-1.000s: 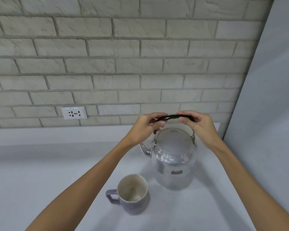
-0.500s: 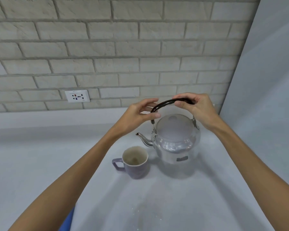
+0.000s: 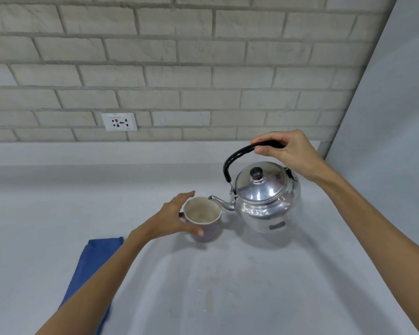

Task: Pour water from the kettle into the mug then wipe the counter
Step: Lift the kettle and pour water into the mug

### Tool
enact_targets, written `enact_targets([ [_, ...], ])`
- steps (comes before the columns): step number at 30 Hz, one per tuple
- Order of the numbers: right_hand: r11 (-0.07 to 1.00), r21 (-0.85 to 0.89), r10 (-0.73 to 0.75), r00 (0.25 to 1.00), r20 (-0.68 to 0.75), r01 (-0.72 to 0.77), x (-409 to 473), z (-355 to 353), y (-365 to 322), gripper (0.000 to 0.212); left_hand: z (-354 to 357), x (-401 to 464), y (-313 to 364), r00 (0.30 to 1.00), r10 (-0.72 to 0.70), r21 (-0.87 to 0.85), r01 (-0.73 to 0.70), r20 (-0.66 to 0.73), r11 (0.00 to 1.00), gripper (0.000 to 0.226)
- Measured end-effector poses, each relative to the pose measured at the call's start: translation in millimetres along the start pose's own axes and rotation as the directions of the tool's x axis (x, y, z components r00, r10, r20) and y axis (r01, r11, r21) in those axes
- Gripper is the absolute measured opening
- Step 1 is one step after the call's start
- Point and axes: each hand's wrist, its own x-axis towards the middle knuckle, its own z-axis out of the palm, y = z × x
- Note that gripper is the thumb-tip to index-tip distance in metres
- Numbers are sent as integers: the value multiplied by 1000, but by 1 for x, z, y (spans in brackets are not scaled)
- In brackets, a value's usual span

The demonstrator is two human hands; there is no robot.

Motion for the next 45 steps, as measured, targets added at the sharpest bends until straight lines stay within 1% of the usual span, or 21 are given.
enact_targets([
  [4,999,-49,14,999,33,-13,3,2,-2,19,9,1,-5,1000,-21,-24,20,-15,999,117],
  [8,996,-93,10,998,63,-4,6,3,-5,19,12,2,-6,999,-8,-67,5,-37,998,107],
  [15,995,-95,19,995,94,-10,10,3,-7,20,13,1,-5,999,12,-100,-17,-52,995,92],
  [19,994,-109,27,995,96,-17,11,3,-7,20,14,2,-6,999,8,-99,-14,-52,995,88],
  [31,990,-137,32,994,101,-18,13,2,-12,20,15,4,-9,998,17,-93,-23,-66,995,88],
  [38,987,-158,37,993,110,-19,13,3,-16,21,16,4,-10,997,26,-84,-32,-72,996,93],
  [45,984,-175,45,993,108,-25,13,2,-20,20,15,2,-7,997,17,-84,-23,-70,996,89],
])
